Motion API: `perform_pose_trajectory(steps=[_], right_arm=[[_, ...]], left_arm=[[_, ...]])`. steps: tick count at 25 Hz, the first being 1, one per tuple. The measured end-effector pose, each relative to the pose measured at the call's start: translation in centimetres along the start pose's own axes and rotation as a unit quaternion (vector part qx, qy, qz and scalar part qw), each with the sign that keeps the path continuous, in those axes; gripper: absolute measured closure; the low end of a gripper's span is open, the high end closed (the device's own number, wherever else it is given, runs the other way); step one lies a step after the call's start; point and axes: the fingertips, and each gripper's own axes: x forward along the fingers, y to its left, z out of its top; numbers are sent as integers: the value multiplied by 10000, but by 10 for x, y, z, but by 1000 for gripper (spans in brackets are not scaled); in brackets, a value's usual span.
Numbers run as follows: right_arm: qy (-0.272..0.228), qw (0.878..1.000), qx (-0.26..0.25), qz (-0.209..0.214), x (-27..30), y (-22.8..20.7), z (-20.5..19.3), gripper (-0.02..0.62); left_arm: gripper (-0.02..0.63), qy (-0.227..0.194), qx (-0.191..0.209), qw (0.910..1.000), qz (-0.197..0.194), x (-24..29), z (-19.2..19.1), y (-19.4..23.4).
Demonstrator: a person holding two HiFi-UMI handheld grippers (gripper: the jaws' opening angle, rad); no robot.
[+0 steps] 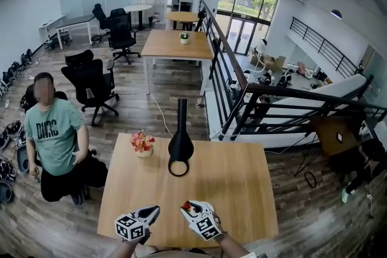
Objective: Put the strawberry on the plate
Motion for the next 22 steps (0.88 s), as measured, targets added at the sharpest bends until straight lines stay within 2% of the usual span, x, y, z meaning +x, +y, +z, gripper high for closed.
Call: perform_pose_trajectory(steps=[8,13,22], right_arm=[[-480,9962,433,-584,-62,-25,29,445],[-608,9928,573,-861,-94,-37,32,445],[-827,9860,745,-1241,-133,-65,32,445]], left_arm=[[601,45,210,9992,-330,17,9,-18],[601,80,268,9986,-456,25,10,-26],[601,-24,276,9986,-451,33,8,-36]])
